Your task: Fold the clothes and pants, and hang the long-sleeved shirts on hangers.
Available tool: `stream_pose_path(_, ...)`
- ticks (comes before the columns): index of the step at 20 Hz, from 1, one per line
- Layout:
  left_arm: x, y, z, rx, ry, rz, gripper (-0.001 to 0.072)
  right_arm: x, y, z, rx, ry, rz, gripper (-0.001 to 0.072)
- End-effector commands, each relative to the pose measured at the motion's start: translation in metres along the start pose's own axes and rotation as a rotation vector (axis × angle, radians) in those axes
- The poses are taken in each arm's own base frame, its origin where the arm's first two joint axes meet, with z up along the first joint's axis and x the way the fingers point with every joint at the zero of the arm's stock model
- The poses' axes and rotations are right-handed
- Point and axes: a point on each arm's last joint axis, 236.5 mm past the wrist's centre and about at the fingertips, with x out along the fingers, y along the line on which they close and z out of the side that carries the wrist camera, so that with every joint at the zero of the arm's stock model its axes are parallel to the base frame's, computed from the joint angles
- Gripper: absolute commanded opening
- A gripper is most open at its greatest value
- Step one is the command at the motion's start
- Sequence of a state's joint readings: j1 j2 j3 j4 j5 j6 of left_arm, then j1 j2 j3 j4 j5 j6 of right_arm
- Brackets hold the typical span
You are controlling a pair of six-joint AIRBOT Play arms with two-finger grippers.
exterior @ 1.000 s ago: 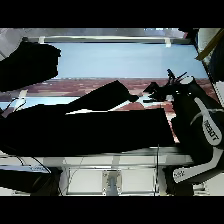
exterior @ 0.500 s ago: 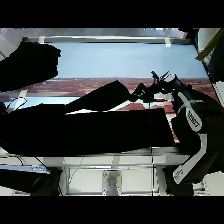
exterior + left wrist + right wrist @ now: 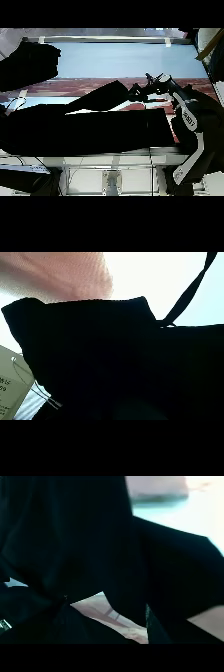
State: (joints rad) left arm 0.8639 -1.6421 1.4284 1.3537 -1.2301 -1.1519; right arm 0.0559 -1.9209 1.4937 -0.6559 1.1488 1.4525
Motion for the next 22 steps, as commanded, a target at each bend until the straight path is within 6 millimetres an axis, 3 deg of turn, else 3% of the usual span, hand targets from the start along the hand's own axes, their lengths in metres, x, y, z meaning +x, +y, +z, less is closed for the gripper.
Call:
stream_pose_path(1, 0.000, 0.002, -0.003, 0.005, 0.014, 0.009, 0.0012, 0.010, -0.007, -0.012, -0.052, 0.035, -0.067, 0.0509)
stream_pose_path(4, 0.000, 0.002, -0.004, 0.006, 0.019, 0.008, 0.0012, 0.018, -0.028, -0.021, -0.146, 0.066, -0.205, 0.0469)
stream_pose_path(5, 0.000, 0.002, -0.004, 0.006, 0.019, 0.008, 0.0012, 0.020, -0.030, -0.019, -0.162, 0.056, -0.222, 0.0385)
stream_pose_path(6, 0.000, 0.002, -0.005, 0.006, 0.020, 0.007, 0.0012, 0.022, -0.028, -0.015, -0.167, 0.037, -0.221, 0.0242)
stream_pose_path(7, 0.000, 0.002, -0.005, 0.006, 0.022, 0.006, 0.0012, 0.021, -0.025, -0.008, -0.175, 0.009, -0.220, 0.0041)
stream_pose_path(8, 0.000, 0.002, -0.005, 0.006, 0.022, 0.006, 0.0012, 0.019, -0.020, -0.001, -0.186, -0.015, -0.216, 0.0010)
stream_pose_path(12, -0.002, 0.007, -0.007, 0.016, 0.030, 0.033, 0.0012, -0.016, 0.027, 0.030, -0.280, -0.111, -0.180, 0.0009)
stream_pose_path(15, -0.011, 0.012, 0.002, 0.025, -0.010, 0.060, 0.0012, -0.070, 0.055, 0.034, -0.364, -0.102, -0.194, 0.0010)
stream_pose_path(18, -0.027, 0.010, 0.024, 0.046, -0.072, 0.081, 0.0012, -0.134, 0.057, 0.027, -0.330, -0.077, -0.248, 0.0009)
stream_pose_path(22, -0.050, -0.013, 0.076, 0.095, -0.231, 0.115, 0.0012, -0.208, 0.040, 0.022, -0.259, -0.142, -0.368, 0.0009)
